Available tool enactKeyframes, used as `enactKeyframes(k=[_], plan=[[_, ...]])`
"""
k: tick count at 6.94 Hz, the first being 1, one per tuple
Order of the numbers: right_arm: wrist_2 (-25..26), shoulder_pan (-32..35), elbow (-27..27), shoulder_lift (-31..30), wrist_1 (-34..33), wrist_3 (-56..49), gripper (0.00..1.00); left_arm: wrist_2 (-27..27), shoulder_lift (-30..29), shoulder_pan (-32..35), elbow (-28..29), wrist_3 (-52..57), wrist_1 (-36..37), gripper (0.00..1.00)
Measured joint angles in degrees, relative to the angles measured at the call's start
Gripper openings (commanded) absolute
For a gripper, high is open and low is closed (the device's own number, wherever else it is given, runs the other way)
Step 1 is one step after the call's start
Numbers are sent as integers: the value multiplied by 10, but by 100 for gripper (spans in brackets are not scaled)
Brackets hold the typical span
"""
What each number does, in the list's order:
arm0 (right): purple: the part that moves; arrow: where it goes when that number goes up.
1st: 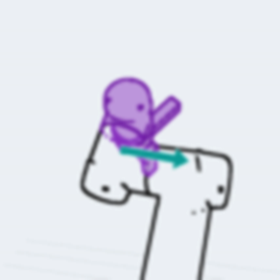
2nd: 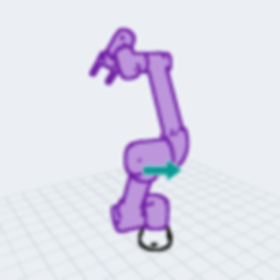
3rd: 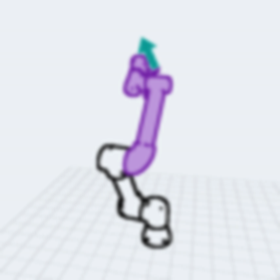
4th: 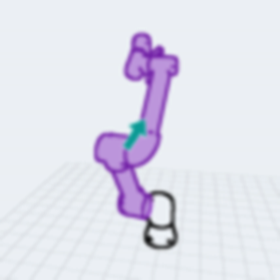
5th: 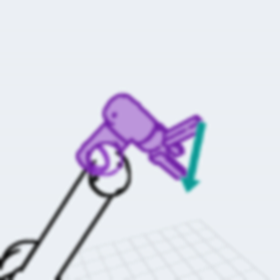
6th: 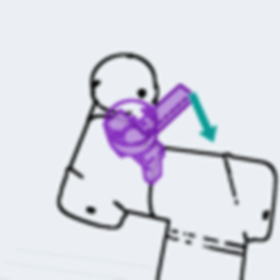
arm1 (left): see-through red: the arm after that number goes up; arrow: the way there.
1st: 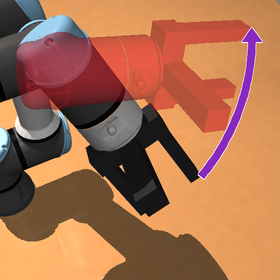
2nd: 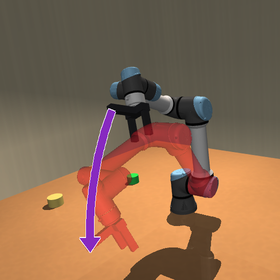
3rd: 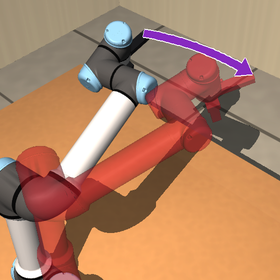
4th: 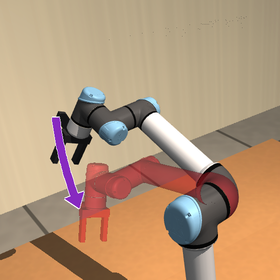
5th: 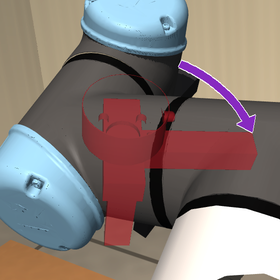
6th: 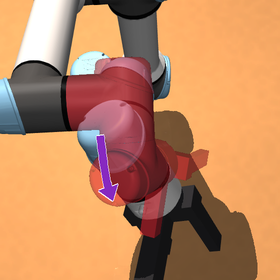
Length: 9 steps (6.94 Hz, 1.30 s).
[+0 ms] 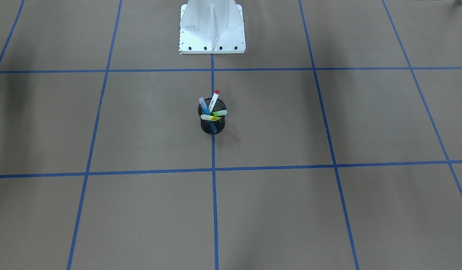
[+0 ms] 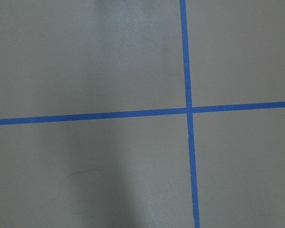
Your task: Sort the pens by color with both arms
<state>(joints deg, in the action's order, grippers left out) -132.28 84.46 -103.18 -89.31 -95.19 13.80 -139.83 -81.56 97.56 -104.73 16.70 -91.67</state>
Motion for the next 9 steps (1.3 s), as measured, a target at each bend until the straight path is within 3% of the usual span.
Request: enactKeyframes(k=[6,9], plan=[[0,0,-10,3,7,1,99,2,-1,0,-6,1,0,99],[-33,-34,-13,46,8,9,99,-1,-1,-1,-9,0,4,99]])
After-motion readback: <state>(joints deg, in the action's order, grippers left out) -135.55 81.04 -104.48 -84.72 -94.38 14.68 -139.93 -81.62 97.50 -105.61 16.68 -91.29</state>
